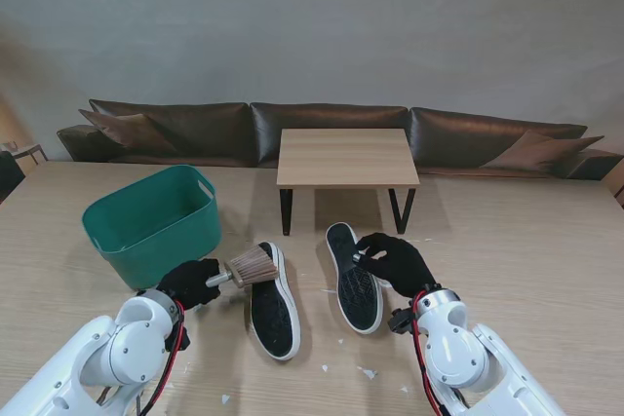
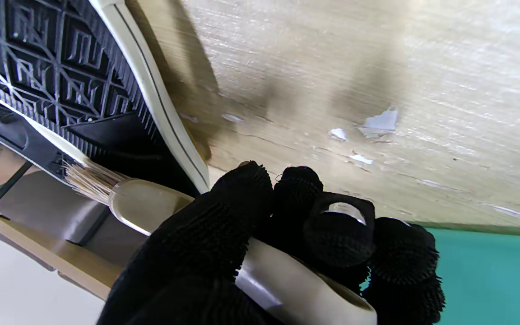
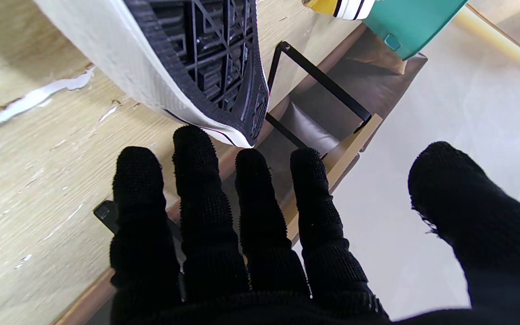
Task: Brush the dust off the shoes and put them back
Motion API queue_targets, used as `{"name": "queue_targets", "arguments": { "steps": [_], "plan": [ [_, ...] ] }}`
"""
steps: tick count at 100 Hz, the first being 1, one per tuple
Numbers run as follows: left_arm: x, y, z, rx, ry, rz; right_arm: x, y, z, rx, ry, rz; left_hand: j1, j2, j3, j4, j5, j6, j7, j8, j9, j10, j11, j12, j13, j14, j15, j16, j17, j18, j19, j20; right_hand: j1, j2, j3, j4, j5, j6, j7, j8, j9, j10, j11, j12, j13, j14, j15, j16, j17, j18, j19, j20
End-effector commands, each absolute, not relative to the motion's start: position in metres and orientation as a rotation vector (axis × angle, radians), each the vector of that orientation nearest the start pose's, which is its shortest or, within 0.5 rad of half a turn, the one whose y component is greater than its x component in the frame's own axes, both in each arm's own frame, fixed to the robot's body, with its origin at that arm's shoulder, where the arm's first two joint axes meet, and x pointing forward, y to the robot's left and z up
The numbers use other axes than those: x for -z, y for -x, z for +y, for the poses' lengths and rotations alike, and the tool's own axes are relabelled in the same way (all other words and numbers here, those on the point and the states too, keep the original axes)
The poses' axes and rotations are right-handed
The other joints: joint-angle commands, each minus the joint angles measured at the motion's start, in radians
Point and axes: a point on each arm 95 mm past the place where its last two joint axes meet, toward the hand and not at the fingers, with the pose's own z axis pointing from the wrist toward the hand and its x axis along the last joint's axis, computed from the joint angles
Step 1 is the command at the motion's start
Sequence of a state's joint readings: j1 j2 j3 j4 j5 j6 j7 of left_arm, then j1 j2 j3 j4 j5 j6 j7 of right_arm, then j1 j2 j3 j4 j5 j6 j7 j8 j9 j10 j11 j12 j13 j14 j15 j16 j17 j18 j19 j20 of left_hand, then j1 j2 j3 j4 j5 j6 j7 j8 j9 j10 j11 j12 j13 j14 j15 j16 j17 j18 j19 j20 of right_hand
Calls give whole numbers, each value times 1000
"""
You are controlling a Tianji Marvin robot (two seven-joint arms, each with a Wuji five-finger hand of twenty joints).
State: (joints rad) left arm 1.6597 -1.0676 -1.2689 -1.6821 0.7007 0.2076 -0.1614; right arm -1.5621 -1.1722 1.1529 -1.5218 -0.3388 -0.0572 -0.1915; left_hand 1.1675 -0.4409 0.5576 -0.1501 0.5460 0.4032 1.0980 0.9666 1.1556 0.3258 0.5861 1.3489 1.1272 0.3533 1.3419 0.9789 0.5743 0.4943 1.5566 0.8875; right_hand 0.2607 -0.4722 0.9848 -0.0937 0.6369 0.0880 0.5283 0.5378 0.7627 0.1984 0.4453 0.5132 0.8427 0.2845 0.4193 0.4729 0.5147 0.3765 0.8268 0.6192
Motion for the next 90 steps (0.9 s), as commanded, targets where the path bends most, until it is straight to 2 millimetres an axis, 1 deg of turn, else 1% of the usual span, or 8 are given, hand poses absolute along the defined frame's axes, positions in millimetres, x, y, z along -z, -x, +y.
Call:
{"name": "queue_targets", "arguments": {
  "steps": [1,53,76,90],
  "plan": [
    [347,-372,27,1336,1745,1410,349,-395,28,2358,2208,-1191,87,43,92,34,29,-46,64,34,28,64,2,17,22,125,35,9,-35,-29,-37,-5,-1,29,6,23,-20,8,13,-10,33,16,16,-5,32,5,11,11,-195,18,44,-9],
    [341,-349,33,1240,1732,1457,351,-395,28,2349,2210,-1194,87,43,90,35,30,-47,65,29,30,63,-2,12,22,123,33,8,-34,-31,-39,-6,-1,31,5,23,-20,7,12,-10,32,16,15,-5,31,6,11,11,-196,18,45,-10],
    [333,-339,35,1220,1707,1472,352,-395,29,2344,2211,-1197,87,41,91,36,30,-46,64,27,30,63,-2,9,23,123,30,7,-33,-28,-40,-8,-1,32,4,23,-18,7,13,-10,32,16,16,-5,31,6,11,11,-195,18,46,-9],
    [324,-335,33,1241,1676,1484,352,-395,29,2345,2213,-1195,87,40,91,35,30,-45,64,26,30,64,-2,7,23,123,30,6,-33,-29,-40,-8,-2,32,4,23,-19,8,12,-10,32,17,16,-5,31,6,11,11,-196,17,46,-10]
  ]
}}
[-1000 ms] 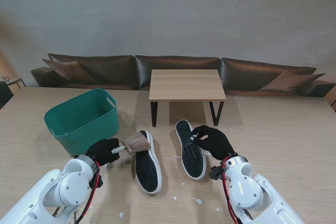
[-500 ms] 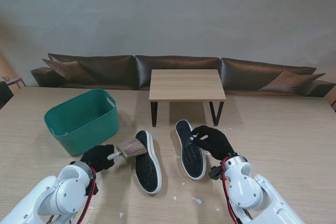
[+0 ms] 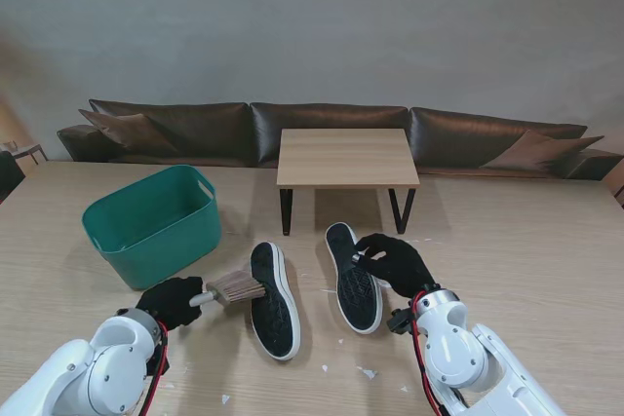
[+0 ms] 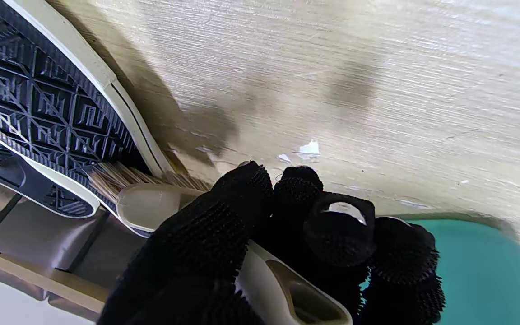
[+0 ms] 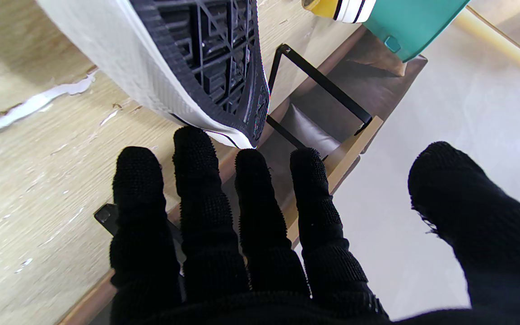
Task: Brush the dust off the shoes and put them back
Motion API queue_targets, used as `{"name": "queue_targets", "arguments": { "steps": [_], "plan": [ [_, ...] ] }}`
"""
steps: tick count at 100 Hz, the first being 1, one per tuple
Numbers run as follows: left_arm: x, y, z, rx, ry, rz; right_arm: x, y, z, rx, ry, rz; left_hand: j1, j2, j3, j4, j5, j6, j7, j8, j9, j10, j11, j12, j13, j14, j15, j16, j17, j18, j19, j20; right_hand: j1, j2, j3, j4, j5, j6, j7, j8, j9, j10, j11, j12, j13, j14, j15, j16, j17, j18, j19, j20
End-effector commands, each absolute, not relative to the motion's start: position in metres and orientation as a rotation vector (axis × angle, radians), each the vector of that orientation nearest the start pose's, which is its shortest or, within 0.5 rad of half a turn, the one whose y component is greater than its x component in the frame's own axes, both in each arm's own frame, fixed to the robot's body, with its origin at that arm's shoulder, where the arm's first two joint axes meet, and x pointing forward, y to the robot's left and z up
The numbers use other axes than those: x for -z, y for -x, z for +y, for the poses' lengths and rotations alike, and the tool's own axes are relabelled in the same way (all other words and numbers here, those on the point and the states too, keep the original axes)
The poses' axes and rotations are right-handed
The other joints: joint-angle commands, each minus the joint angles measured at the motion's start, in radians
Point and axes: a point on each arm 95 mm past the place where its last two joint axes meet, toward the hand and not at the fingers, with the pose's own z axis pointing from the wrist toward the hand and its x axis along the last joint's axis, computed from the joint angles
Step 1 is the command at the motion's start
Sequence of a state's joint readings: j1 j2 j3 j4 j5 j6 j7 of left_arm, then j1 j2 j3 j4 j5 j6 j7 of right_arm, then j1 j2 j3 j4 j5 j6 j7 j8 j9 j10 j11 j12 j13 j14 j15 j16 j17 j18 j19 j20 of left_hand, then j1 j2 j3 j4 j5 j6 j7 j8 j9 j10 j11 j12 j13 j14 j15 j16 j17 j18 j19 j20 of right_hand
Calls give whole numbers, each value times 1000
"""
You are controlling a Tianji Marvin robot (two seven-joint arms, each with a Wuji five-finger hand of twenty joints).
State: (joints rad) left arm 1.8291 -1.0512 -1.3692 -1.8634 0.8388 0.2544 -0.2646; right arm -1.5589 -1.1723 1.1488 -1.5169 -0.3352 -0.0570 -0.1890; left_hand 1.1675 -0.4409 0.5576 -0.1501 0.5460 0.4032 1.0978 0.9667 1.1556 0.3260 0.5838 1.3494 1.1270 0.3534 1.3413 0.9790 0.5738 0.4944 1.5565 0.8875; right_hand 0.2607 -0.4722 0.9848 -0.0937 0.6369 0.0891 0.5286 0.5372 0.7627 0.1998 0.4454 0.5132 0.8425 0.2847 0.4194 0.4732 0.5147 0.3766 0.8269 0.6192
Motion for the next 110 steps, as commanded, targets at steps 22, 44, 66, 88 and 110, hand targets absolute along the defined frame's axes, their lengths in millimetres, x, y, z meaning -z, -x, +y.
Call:
{"name": "queue_targets", "arguments": {
  "steps": [22,44,66,88,110],
  "plan": [
    [305,-333,20,1322,1623,1519,352,-396,29,2350,2216,-1193,86,42,91,36,31,-47,65,27,30,62,1,4,23,122,29,5,-31,-31,-39,-9,-1,32,6,23,-17,7,12,-10,32,15,16,-5,32,5,11,11,-196,19,46,-10],
    [295,-335,-6,1430,1591,1575,352,-397,29,2352,2216,-1192,84,46,86,37,29,-53,67,29,29,52,3,0,27,111,26,1,-27,-37,-36,-11,-2,32,6,23,-18,7,12,-10,32,14,16,-5,32,5,12,11,-196,18,46,-10],
    [299,-333,-25,1444,1630,1629,352,-398,29,2355,2218,-1187,85,48,81,39,27,-54,66,29,28,51,4,-4,27,110,26,0,-27,-38,-35,-13,-1,32,5,23,-17,8,13,-10,32,16,16,-5,32,7,12,11,-195,19,46,-10],
    [304,-322,-24,1410,1642,1608,352,-397,29,2352,2219,-1187,88,45,79,41,29,-53,66,28,28,53,7,-5,27,110,27,-1,-28,-39,-35,-15,-1,32,6,23,-17,7,13,-10,32,14,16,-5,30,5,11,11,-195,18,47,-10],
    [306,-312,-21,1382,1650,1585,353,-397,29,2350,2217,-1191,87,45,79,42,30,-52,64,27,27,56,8,-5,27,110,27,-2,-29,-38,-35,-16,-2,34,5,23,-17,8,13,-10,32,14,17,-5,32,5,12,11,-195,18,47,-11]
  ]
}}
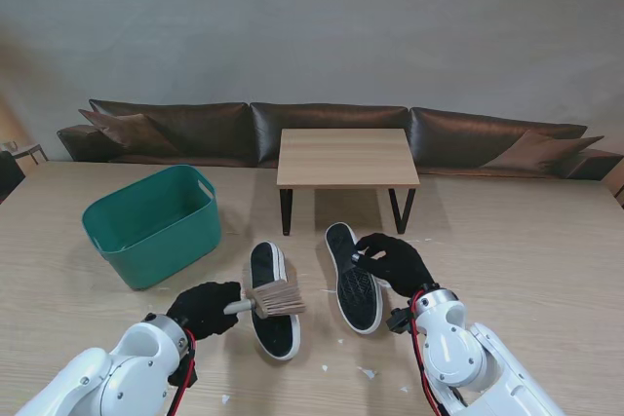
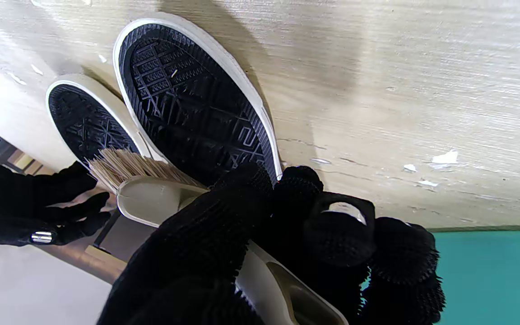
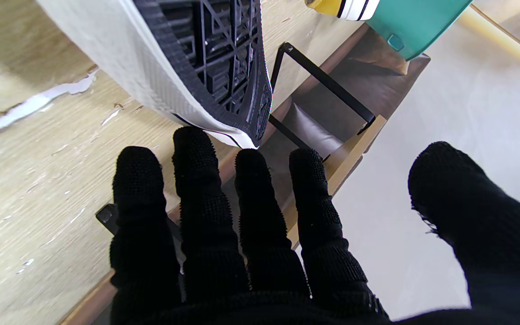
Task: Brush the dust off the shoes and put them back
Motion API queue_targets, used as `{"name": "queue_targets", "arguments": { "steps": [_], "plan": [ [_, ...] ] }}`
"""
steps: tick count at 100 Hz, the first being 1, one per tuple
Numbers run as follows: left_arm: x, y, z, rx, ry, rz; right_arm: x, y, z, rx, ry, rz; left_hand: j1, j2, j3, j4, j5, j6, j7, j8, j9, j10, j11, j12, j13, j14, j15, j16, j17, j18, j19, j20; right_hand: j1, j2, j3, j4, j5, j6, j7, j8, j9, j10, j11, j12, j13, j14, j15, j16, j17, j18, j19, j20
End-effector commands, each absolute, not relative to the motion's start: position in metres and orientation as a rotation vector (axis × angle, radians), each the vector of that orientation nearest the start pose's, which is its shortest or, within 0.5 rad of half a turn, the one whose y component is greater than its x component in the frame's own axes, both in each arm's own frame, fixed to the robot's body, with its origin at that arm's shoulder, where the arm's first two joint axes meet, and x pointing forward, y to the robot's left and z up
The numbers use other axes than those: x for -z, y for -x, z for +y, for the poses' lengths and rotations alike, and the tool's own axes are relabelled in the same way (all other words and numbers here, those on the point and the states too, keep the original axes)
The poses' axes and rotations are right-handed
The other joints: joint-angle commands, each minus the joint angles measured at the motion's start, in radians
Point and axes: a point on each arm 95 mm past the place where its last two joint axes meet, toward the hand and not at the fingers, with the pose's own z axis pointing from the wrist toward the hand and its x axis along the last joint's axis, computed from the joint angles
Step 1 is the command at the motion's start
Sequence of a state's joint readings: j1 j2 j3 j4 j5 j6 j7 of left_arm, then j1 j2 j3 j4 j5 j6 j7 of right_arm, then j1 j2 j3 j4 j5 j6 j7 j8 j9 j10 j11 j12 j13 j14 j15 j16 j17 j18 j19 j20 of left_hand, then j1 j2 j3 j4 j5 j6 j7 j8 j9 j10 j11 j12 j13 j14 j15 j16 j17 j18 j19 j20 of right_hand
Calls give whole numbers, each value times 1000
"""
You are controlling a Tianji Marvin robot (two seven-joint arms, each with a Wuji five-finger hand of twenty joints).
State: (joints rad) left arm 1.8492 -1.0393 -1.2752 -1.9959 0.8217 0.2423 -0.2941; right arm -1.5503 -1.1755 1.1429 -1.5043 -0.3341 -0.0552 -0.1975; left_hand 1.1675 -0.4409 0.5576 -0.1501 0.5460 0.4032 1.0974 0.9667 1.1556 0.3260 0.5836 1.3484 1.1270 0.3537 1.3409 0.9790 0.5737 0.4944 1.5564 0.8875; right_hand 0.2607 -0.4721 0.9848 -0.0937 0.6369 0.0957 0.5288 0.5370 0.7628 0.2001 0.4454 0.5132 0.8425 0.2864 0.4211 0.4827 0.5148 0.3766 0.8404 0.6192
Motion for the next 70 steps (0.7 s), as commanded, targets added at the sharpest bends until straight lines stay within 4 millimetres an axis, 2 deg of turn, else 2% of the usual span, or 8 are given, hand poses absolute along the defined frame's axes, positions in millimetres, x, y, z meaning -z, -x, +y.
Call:
{"name": "queue_targets", "arguments": {
  "steps": [1,70],
  "plan": [
    [306,-312,-21,1381,1650,1584,353,-397,29,2350,2218,-1191,87,45,79,42,30,-52,64,27,27,56,8,-4,27,110,27,-2,-29,-38,-34,-16,-2,33,5,23,-17,2,13,-10,32,14,17,-5,32,3,10,1,-195,18,33,-11],
    [312,-283,-6,1227,1659,1546,354,-397,30,2343,2221,-1195,89,45,74,42,29,-53,59,24,23,58,4,-7,23,111,23,-4,-30,-39,-34,-19,-2,33,5,23,-15,2,13,-10,32,15,16,-5,32,3,10,1,-197,18,34,-12]
  ]
}}
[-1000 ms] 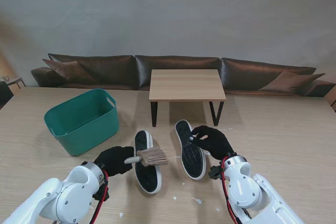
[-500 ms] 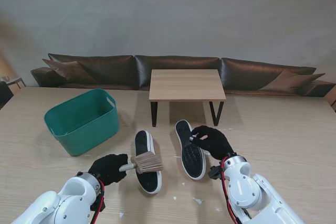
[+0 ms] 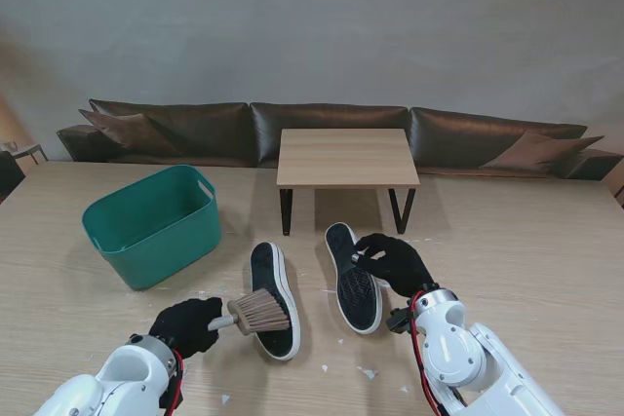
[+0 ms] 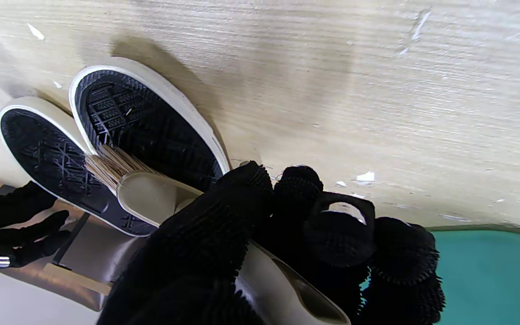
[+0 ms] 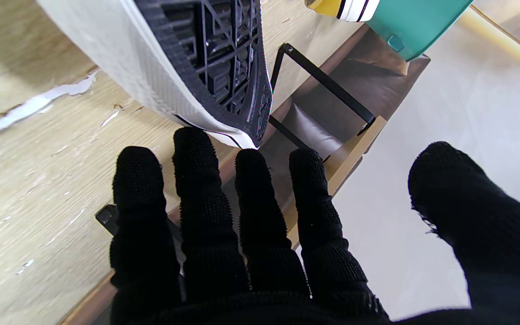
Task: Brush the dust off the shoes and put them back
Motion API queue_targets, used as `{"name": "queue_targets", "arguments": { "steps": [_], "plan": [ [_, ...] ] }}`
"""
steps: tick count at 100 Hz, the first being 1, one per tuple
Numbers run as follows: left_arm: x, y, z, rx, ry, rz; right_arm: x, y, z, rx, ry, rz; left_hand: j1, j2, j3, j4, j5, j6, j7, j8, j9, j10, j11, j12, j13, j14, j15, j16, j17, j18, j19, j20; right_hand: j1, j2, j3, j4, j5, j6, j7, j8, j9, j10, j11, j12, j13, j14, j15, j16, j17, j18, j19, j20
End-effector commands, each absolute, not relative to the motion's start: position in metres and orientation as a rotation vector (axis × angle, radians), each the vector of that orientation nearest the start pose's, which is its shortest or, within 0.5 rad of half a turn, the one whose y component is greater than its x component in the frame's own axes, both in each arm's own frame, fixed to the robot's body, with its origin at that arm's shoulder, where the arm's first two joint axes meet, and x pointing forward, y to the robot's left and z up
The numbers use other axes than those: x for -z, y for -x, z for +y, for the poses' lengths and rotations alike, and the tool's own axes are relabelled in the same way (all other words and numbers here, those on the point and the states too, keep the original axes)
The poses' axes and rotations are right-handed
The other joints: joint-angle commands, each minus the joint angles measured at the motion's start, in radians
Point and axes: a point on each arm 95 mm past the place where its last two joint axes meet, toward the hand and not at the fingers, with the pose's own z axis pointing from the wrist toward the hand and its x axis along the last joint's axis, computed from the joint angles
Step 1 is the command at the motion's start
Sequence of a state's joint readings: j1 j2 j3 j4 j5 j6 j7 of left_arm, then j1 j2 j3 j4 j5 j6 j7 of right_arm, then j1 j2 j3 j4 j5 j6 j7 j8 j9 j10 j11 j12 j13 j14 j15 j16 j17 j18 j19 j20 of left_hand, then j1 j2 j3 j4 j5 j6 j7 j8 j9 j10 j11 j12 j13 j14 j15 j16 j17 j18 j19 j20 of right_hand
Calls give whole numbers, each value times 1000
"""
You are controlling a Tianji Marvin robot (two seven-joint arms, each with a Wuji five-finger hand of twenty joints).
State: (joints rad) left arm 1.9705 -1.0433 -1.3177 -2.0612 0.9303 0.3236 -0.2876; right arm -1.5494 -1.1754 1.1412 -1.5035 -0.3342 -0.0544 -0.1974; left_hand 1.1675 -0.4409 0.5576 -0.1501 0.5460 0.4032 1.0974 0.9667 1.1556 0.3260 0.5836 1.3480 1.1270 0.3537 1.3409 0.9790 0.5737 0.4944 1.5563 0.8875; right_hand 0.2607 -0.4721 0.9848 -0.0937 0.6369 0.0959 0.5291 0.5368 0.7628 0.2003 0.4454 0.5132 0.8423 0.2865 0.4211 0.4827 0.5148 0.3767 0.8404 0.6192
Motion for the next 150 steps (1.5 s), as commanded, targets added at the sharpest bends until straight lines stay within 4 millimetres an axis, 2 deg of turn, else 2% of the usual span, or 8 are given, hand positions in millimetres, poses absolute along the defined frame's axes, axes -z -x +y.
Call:
{"name": "queue_targets", "arguments": {
  "steps": [1,39,66,81,103,129,150],
  "plan": [
    [312,-283,-6,1225,1658,1546,354,-397,30,2343,2221,-1194,89,45,74,42,29,-53,59,24,23,58,4,-6,23,111,23,-4,-30,-39,-34,-19,-2,33,5,23,-14,2,13,-10,32,15,16,-5,32,3,10,1,-197,18,34,-12],
    [299,-268,2,1175,1610,1543,355,-396,30,2333,2219,-1201,89,46,71,44,30,-55,60,22,24,55,4,-8,23,111,22,-4,-30,-42,-35,-20,-2,34,4,23,-15,1,13,-10,31,15,17,-5,32,3,11,1,-196,18,34,-12],
    [278,-279,5,1246,1522,1560,355,-396,31,2344,2222,-1195,89,46,71,44,30,-55,60,22,25,54,5,-10,25,107,20,-5,-28,-43,-33,-21,-2,34,5,23,-14,2,13,-10,30,15,17,-5,31,4,11,1,-195,18,35,-12],
    [264,-298,3,1349,1476,1566,354,-398,31,2351,2225,-1192,89,46,71,44,31,-56,61,23,25,53,6,-11,26,106,19,-6,-25,-44,-31,-22,-3,33,6,23,-15,1,12,-10,30,15,17,-6,32,3,11,1,-195,18,35,-12],
    [253,-339,-7,1488,1445,1595,352,-404,30,2377,2246,-1178,89,47,69,43,31,-55,60,23,24,52,6,-14,26,105,19,-6,-25,-44,-31,-23,-1,33,7,23,-17,1,13,-10,30,13,17,-6,32,4,11,1,-195,18,35,-12],
    [257,-388,-27,1582,1465,1673,348,-414,26,2418,2288,-1149,89,49,67,43,28,-58,60,25,23,48,6,-16,26,102,18,-8,-25,-46,-31,-25,-2,33,10,23,-15,4,14,-10,32,16,18,-5,31,4,11,1,-196,19,35,-12],
    [265,-419,-41,1637,1493,1702,347,-420,25,2430,2308,-1138,90,48,67,43,31,-57,59,24,23,52,6,-16,26,102,18,-8,-25,-45,-30,-26,-2,32,9,22,-13,4,14,-11,34,16,18,-5,31,5,10,1,-196,20,35,-12]
  ]
}}
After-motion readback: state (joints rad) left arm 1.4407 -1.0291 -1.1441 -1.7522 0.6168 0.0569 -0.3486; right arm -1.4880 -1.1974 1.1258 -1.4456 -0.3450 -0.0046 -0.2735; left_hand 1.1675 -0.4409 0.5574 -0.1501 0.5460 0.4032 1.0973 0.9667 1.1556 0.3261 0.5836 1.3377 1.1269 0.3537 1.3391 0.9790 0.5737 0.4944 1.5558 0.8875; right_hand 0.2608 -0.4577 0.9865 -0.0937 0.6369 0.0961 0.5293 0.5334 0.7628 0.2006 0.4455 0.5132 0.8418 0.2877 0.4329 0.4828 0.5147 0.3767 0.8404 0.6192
